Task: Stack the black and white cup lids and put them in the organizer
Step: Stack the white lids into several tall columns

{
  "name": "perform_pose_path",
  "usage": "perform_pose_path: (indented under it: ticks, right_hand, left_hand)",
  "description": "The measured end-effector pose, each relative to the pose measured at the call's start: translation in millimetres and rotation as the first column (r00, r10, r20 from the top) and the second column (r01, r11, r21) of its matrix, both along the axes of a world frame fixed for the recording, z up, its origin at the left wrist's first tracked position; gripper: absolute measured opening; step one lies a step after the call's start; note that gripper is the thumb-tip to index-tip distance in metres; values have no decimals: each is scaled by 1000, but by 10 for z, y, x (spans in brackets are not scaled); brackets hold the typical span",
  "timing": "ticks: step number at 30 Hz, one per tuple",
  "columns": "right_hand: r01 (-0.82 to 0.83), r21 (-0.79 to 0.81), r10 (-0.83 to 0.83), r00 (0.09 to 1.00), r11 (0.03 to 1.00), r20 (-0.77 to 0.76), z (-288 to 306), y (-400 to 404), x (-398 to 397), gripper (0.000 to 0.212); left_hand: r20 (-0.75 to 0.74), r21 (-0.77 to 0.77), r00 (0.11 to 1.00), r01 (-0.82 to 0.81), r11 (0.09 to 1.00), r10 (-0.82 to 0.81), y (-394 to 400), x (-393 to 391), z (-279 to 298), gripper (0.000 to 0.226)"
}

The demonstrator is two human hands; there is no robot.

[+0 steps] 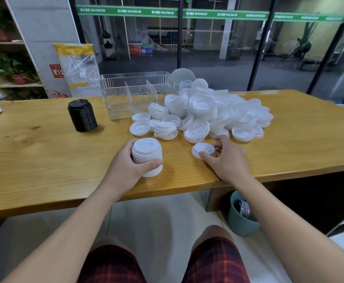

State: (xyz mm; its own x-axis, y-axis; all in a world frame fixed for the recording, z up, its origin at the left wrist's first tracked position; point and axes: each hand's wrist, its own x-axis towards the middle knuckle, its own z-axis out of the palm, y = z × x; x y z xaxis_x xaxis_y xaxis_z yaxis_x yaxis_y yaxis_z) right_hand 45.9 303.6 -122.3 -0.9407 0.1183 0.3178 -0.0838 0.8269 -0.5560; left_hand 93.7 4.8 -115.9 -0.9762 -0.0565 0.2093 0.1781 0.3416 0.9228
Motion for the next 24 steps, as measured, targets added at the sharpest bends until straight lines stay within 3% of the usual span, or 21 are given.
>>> perform_pose_path:
  ticks: [7, 11, 18, 24]
  right_hand:
    - [-69, -13, 69, 998, 998, -10, 49, -68, 31, 80]
    - [-128, -123, 122, 991, 984, -54, 51, -99, 60, 75]
    - [-436, -390, 406, 900, 811, -159, 306, -526, 114, 56]
    - [-581, -223, 569, 813, 783, -121, 494, -970, 128, 61]
  left_hand:
    - [-5, 9, 1000, 9, 1000, -9, -15, -1, 6, 82]
    - [-3, 14, 1000, 23, 1000, -23, 4, 15, 30, 64]
    - [-1, 6, 1000, 31, 999, -31, 17, 37, 56, 60]
    - [-6, 17, 999, 48, 999, -48, 36, 80, 96, 50]
